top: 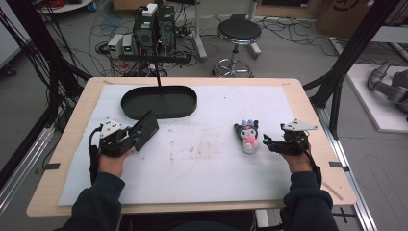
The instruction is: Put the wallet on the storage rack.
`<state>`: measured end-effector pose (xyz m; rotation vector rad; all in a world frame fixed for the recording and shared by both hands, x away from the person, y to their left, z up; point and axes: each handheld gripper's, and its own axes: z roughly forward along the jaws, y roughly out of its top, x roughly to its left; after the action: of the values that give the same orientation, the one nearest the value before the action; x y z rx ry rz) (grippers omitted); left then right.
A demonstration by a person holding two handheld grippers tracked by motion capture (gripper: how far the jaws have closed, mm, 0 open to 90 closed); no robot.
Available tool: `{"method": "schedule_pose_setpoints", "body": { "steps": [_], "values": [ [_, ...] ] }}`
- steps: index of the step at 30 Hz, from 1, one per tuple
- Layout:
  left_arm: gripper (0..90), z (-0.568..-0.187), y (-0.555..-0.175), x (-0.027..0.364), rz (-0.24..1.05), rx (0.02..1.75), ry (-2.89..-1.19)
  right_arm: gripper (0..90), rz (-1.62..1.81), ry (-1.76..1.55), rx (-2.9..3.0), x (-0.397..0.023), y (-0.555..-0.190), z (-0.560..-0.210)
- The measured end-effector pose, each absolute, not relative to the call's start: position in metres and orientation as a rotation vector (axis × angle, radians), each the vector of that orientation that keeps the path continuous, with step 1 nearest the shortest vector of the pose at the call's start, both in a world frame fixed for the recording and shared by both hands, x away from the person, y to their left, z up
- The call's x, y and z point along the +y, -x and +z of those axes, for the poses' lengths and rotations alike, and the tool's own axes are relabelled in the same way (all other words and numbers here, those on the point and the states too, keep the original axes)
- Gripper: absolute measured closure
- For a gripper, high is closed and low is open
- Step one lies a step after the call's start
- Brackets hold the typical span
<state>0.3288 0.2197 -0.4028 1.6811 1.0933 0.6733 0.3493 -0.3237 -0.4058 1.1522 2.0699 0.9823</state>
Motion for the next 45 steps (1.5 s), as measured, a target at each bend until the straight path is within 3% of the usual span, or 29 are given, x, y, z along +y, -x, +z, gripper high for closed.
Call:
{"method": "schedule_pose_setpoints", "body": {
  "steps": [9, 17, 28, 39, 45],
  "values": [
    [75.9, -0.361, -0.359, 0.239, 0.743, 1.074, -1.578, 20.1, 1.002, -1.163, 2.063, -0.326, -0.351, -0.405],
    [75.9, -0.347, -0.39, 0.25, 0.756, 1.097, -1.552, 20.1, 1.012, -1.164, 2.058, -0.326, -0.35, -0.404],
    [75.9, -0.366, -0.423, 0.247, 0.787, 1.112, -1.611, 20.1, 1.017, -1.164, 2.059, -0.327, -0.352, -0.405],
    [75.9, -0.388, -0.468, 0.242, 0.899, 1.176, -1.695, 20.1, 1.015, -1.165, 2.069, -0.326, -0.352, -0.406],
    [75.8, -0.404, -0.479, 0.231, 1.012, 1.22, -1.836, 20.1, 1.016, -1.166, 2.071, -0.326, -0.352, -0.406]
  ]
}}
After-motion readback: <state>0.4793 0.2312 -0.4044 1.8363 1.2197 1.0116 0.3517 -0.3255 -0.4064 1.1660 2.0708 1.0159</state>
